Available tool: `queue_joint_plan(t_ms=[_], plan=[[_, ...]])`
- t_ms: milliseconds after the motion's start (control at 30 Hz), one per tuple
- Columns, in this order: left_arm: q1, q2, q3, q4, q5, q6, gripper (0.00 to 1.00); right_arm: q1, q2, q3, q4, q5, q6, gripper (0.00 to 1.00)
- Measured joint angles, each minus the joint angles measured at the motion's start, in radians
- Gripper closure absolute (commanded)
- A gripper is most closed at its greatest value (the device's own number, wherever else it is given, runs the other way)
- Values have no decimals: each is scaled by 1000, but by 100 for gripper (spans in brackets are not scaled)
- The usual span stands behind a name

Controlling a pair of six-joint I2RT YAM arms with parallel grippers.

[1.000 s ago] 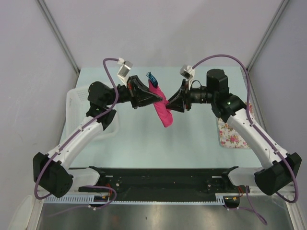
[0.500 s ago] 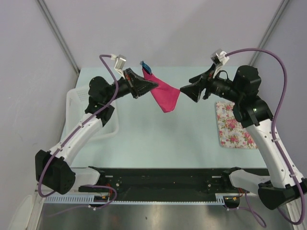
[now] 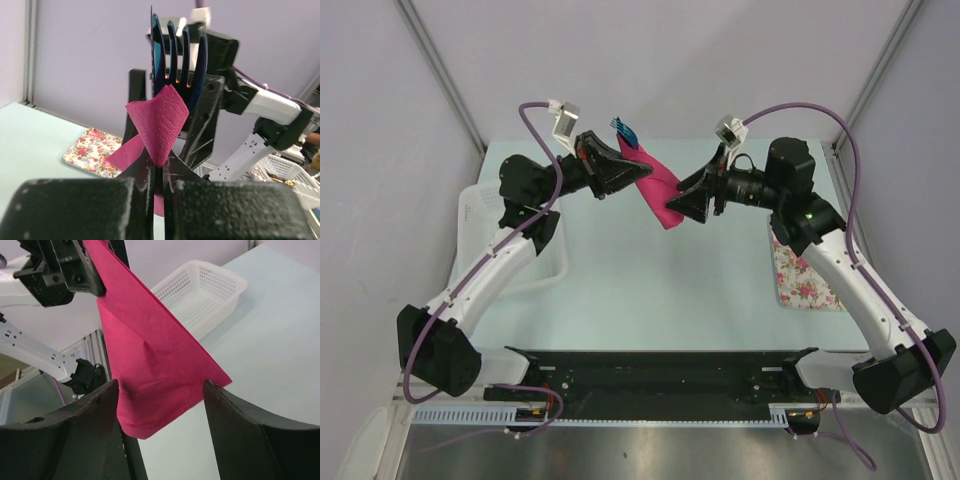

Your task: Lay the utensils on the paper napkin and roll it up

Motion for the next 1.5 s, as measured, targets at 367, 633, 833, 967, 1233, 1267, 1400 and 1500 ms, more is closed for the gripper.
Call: queue_joint_plan(t_ms=[367, 633, 833, 967, 1233, 1267, 1400, 1500], plan=[[-18, 0, 28, 46, 75, -15, 100, 14, 14, -27, 94, -131, 58, 32], [-32, 15, 50, 58, 116, -29, 100, 33, 47, -27, 123, -216, 81, 47], [-35, 24, 55, 61, 130, -47, 100, 53, 56, -25, 115, -244, 62, 56], [-38, 27, 56, 61, 142, -58, 100, 76, 63, -13, 87, -252, 28, 59], [-42, 27, 58, 61, 142, -73, 100, 92, 83, 19, 51, -270, -7, 94], [-42, 28, 58, 62, 140, -73, 100, 93, 86, 22, 51, -280, -8, 100], [-41, 30, 58, 62, 133, -92, 99, 97, 92, 31, 51, -297, -14, 100], [-41, 30, 58, 54, 124, -90, 76, 97, 94, 36, 48, -294, -9, 100]])
